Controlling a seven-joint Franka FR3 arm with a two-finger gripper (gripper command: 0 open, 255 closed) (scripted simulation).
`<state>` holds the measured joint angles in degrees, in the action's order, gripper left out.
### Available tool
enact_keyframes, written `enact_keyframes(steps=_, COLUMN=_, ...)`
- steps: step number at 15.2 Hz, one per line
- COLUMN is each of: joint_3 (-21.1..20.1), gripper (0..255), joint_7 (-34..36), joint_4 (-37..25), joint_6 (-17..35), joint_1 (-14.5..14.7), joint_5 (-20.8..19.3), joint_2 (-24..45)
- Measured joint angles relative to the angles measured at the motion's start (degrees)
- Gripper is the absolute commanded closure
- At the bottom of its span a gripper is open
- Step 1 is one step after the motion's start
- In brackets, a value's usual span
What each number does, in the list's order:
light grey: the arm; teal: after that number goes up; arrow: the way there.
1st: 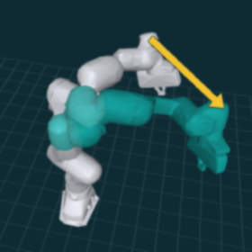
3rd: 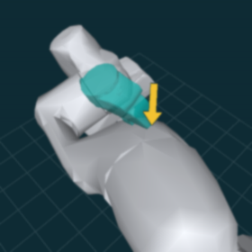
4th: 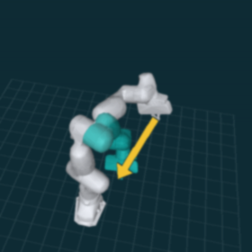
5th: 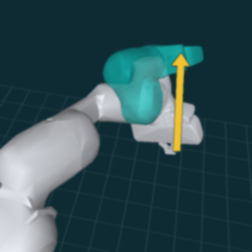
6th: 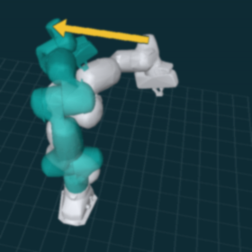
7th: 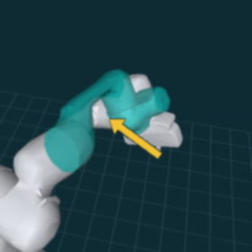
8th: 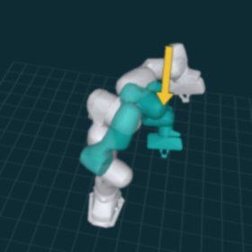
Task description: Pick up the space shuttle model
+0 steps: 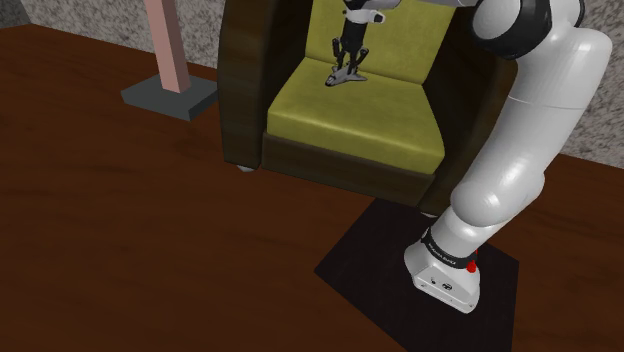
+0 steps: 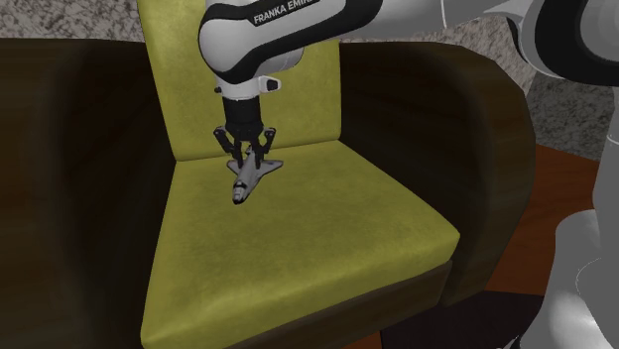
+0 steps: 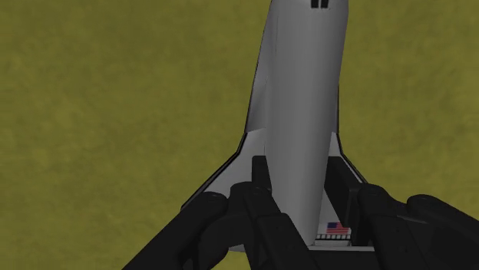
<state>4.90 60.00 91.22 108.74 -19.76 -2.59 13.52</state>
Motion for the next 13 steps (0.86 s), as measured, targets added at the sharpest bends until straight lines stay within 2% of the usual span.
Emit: enact_keyframes(steps=13, joint_3=0.03, gripper=255, joint_7=-0.52, joint_4=-10.33, joint_6=-9.82, joint_1=-0.06, joint_5=0.16, joint_2=0.48)
